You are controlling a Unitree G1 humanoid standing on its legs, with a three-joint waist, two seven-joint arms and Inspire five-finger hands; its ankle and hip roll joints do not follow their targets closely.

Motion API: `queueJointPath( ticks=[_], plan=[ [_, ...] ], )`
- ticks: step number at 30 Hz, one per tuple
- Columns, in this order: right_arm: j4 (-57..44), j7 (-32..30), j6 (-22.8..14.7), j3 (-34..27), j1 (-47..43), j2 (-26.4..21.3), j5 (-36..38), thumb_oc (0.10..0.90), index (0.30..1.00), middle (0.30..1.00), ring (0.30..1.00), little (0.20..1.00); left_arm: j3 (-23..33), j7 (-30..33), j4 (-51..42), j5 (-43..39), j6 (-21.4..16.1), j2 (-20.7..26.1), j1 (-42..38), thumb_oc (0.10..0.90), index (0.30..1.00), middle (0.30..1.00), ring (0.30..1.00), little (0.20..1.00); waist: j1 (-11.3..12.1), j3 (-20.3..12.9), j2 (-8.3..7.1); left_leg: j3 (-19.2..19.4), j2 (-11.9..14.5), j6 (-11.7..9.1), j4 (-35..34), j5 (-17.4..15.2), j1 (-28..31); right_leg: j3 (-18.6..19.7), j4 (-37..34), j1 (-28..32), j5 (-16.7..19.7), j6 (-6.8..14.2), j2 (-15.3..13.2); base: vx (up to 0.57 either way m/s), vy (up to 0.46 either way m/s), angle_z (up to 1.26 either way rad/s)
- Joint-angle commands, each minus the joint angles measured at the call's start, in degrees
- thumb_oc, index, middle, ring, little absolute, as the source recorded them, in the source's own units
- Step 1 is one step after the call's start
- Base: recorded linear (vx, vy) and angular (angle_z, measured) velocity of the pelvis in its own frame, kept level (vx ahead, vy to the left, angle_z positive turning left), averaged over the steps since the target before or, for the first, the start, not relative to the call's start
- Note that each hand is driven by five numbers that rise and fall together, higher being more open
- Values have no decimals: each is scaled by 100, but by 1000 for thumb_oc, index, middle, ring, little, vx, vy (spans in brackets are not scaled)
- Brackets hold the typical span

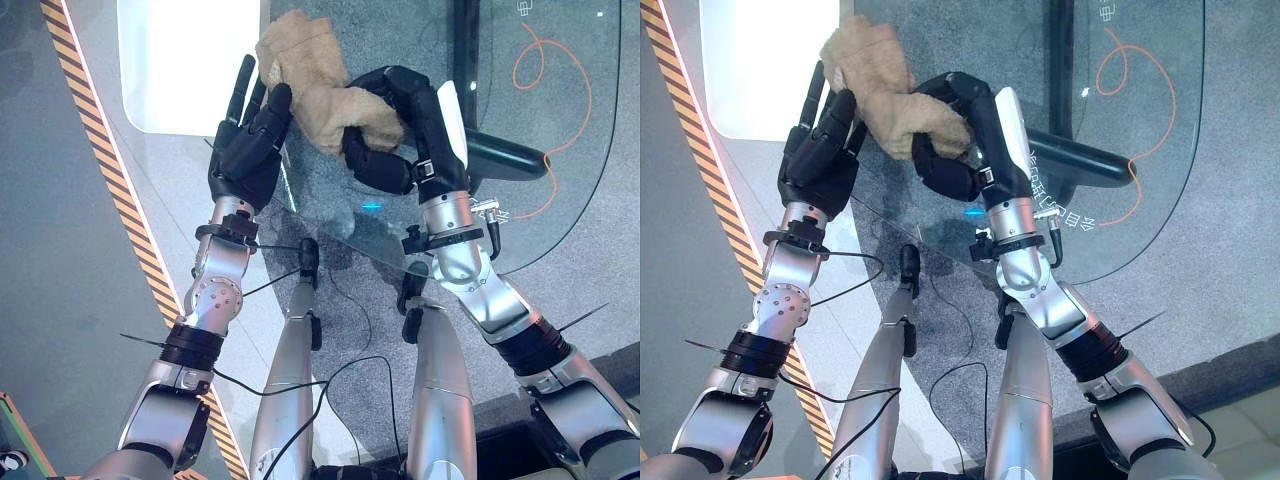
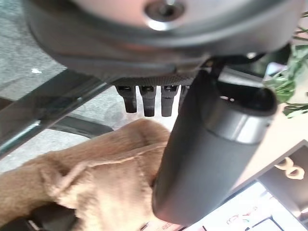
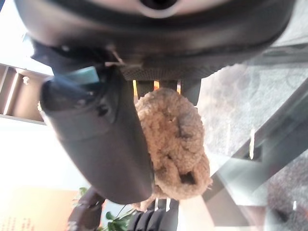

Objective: Wipe the table with a cloth and put it in the basket.

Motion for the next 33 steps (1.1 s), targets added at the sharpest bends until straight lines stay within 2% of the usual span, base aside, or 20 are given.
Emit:
queueJointPath(
  ticks=[1,16,22,26,33],
  plan=[
    [-1282,66,-847,-33,-1196,149,63,100,300,300,300,200,-55,-282,-718,-270,-188,243,-632,800,900,900,900,900,64,-152,-231,421,-177,291,794,-1032,160,76,-1615,538,882,266,169,0,0,0],
    [-1200,221,-524,359,-1347,153,212,100,300,300,300,200,-274,-850,-865,-455,63,188,-782,800,900,900,900,900,70,-152,-252,429,-192,279,730,-1016,179,53,-1714,565,925,274,151,0,0,0],
    [-1092,104,-363,421,-1336,144,223,100,300,300,300,200,-318,-1023,-893,-420,117,175,-786,800,900,900,900,900,73,-152,-248,434,-198,283,707,-1014,201,45,-1737,587,934,273,140,0,0,0],
    [-900,-122,-113,400,-1298,122,264,100,300,300,300,200,-321,-1119,-849,-431,108,194,-804,800,900,900,900,900,65,-152,-250,430,-204,283,702,-1009,197,48,-1741,578,942,273,139,0,0,0],
    [-597,-676,63,257,-1110,167,228,100,300,300,300,200,-321,-1094,-859,-411,61,188,-776,800,900,900,900,900,47,-152,-253,424,-204,295,671,-1008,190,57,-1756,559,950,276,140,0,0,0]
  ],
)
